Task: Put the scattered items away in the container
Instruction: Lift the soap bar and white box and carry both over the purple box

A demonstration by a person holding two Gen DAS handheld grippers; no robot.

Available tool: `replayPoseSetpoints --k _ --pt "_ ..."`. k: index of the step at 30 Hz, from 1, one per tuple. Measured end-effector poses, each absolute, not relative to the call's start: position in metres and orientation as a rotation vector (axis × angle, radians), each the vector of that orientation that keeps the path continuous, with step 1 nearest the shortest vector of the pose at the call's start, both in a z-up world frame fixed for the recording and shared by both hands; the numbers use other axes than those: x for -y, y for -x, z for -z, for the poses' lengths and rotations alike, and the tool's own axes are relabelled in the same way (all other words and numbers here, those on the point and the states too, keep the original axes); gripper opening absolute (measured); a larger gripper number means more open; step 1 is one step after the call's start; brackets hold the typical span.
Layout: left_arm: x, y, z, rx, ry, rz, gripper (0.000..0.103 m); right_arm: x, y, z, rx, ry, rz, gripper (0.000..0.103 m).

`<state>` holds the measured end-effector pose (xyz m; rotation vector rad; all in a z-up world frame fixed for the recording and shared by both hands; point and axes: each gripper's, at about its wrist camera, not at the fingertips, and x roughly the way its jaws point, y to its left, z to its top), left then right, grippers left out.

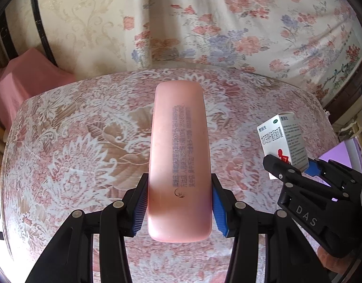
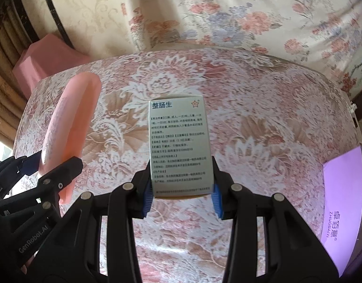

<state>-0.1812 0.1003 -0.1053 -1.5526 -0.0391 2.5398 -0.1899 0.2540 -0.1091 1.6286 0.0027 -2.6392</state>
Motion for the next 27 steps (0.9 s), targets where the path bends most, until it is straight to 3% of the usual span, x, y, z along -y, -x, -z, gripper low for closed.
replayPoseSetpoints --k 27 --pt "-0.249 0.155 0.068 -0.116 1.408 -2.416 0.048 -0.406 0.127 0.079 0.224 -1.665 2.817 0.043"
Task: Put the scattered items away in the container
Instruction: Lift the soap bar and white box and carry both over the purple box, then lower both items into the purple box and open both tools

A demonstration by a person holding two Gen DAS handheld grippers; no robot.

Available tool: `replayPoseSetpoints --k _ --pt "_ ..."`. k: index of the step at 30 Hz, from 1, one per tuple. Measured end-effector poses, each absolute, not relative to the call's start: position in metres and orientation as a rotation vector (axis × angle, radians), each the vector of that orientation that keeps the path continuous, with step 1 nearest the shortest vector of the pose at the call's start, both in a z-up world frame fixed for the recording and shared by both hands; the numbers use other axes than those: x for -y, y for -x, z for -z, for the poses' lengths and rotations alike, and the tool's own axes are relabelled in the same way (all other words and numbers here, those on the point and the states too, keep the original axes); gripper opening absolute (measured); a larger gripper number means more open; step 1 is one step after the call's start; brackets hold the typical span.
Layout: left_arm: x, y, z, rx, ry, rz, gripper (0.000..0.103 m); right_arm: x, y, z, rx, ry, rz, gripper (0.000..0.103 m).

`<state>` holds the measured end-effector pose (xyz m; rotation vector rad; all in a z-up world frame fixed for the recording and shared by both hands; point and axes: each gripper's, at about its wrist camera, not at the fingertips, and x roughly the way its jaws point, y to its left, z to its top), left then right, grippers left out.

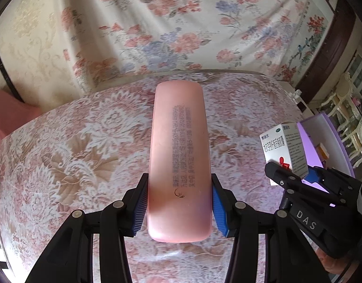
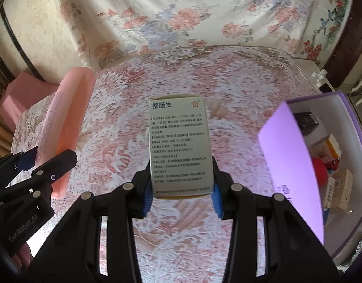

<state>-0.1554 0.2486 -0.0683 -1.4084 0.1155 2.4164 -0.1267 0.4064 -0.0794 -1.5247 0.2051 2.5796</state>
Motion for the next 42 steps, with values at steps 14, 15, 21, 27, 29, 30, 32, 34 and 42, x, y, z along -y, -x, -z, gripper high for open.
replayPoseSetpoints --k 14,15,21,27,29,30,32,34,42 --pt "-0.326 0.14 0.056 -0.189 1.355 -2.326 0.048 -0.479 0.095 0.061 -0.297 1.442 -2.518 0.043" --pt "-0.334 0.138 0.054 -0.193 1.345 -2.317 0.048 -0.486 0.092 0.061 -0.306 1.437 -2.509 0.043" --pt "-0.382 0.13 0.044 -0.212 1.295 -2.261 0.048 -0.528 0.073 0.057 -0.35 1.403 -2.453 0.043" --pt "-0.43 0.121 0.039 -0.24 1.26 -2.203 0.048 -0.573 0.05 0.053 -0.387 1.362 -2.395 0.043" --pt "-0.448 0.117 0.038 -0.252 1.251 -2.18 0.048 -0.587 0.043 0.055 -0.402 1.357 -2.372 0.043" --pt "-0.458 0.114 0.038 -0.26 1.246 -2.167 0.048 -0.594 0.04 0.055 -0.408 1.354 -2.362 0.043" --pt "-0.476 0.109 0.038 -0.272 1.236 -2.146 0.048 -0.605 0.034 0.057 -0.417 1.351 -2.344 0.043" --pt "-0.492 0.106 0.039 -0.283 1.229 -2.129 0.048 -0.616 0.029 0.058 -0.424 1.348 -2.328 0.043" --pt "-0.54 0.097 0.056 -0.322 1.24 -2.085 0.048 -0.654 0.016 0.073 -0.448 1.365 -2.28 0.043"
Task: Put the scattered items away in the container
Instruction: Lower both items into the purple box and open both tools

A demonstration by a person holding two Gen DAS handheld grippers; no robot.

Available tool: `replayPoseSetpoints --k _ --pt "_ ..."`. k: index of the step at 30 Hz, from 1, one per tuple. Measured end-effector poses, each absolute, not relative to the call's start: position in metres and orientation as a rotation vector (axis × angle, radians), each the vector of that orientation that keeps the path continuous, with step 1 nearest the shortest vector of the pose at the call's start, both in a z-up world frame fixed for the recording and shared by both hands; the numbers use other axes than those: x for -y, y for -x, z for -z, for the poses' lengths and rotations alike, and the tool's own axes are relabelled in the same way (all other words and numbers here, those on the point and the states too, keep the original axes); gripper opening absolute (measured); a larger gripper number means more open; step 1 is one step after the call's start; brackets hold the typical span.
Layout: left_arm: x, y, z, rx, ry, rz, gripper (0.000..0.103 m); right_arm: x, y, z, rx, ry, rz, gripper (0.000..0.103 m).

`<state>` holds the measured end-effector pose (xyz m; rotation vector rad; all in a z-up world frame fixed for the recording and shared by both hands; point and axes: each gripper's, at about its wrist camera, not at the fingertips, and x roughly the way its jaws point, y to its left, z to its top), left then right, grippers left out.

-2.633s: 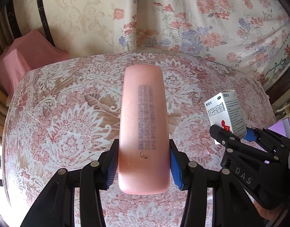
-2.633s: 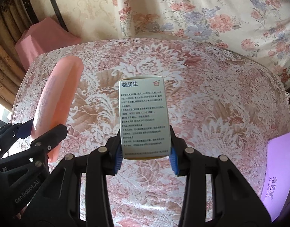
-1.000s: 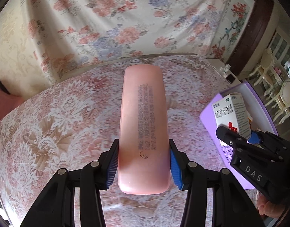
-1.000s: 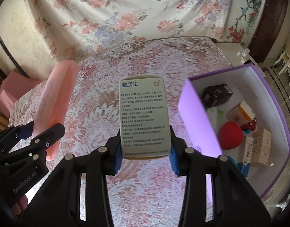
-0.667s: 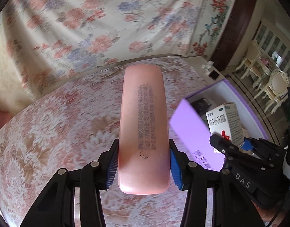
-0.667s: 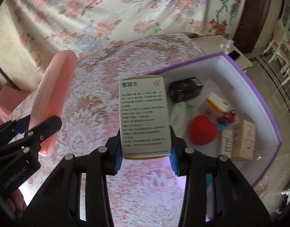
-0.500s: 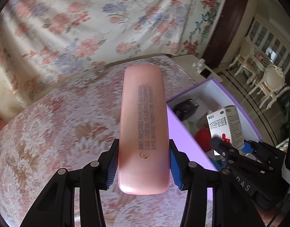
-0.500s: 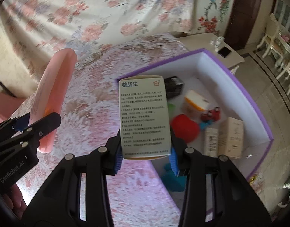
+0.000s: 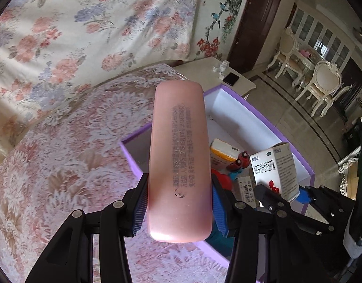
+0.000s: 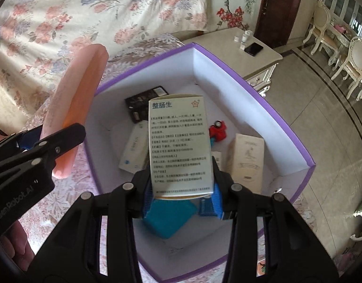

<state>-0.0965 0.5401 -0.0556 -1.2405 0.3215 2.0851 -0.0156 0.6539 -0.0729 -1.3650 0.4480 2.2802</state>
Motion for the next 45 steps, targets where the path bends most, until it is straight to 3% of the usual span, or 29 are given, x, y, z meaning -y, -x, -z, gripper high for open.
replayPoseSetpoints --k 20,45 --pt "-0.581 0.102 0.106 -0.39 1.344 -2.057 0.048 -0.685 0.02 0.112 -0.467 1.449 -2.245 0.043" --pt "-0.597 0.109 0.125 -0.43 1.386 -2.039 0.048 -0.693 0.022 0.142 -0.474 1.529 -2.19 0.043"
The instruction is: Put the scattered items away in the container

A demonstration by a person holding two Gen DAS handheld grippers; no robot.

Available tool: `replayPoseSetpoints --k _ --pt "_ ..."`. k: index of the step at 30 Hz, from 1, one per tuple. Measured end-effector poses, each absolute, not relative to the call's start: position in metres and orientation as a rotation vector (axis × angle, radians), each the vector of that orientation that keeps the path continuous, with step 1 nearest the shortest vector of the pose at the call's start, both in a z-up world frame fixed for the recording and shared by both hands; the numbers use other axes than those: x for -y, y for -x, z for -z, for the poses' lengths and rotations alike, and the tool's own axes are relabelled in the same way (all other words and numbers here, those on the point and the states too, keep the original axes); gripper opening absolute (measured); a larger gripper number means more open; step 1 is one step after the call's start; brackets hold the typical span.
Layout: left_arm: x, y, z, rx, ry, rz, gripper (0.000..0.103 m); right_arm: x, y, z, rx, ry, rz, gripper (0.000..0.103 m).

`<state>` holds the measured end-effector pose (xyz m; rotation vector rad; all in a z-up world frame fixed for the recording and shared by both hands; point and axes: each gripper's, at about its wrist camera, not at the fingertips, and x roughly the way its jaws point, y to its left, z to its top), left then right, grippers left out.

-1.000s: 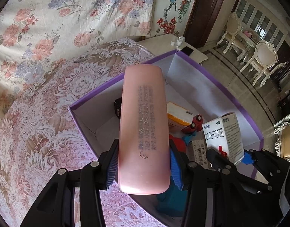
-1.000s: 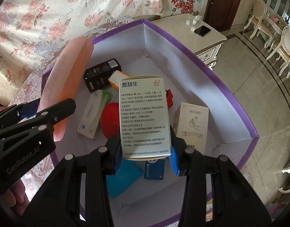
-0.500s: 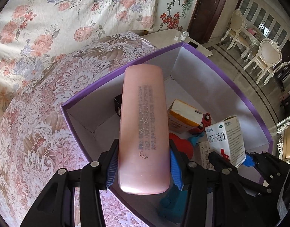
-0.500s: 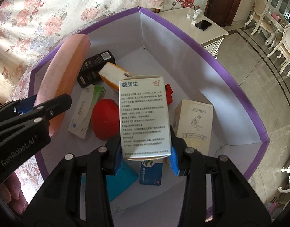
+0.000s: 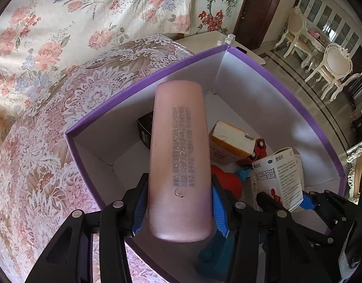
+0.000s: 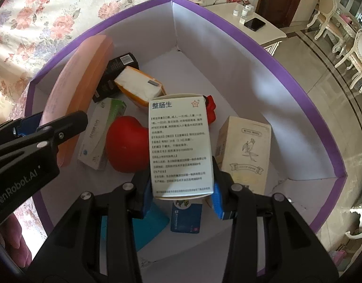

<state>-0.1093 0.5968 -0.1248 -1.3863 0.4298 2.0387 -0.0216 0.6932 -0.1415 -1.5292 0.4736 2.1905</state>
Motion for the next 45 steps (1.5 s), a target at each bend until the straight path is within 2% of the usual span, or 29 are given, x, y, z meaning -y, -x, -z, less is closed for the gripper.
replayPoseSetpoints --k 17,19,21,22,37,45 --pt "-0.6 0.108 0.122 -0.458 1.382 -2.054 0.05 -0.694 0.016 0.143 -0.494 1.557 -2.168 0.045" --pt "-0.598 0.108 0.118 -0.456 1.376 -2.054 0.05 -0.693 0.015 0.143 -0.5 1.568 -2.157 0.053" --pt "-0.597 0.106 0.114 -0.454 1.367 -2.049 0.053 -0.693 0.013 0.14 -0.499 1.557 -2.154 0.069" --pt "-0.597 0.105 0.111 -0.452 1.36 -2.048 0.054 -0.692 0.011 0.137 -0.501 1.55 -2.154 0.071" --pt "-0.554 0.056 0.044 -0.449 1.231 -1.919 0.054 -0.675 -0.047 0.069 -0.594 1.382 -2.122 0.072" --pt "-0.534 0.028 0.008 -0.463 1.192 -1.859 0.055 -0.659 -0.065 0.024 -0.572 1.294 -2.115 0.072"
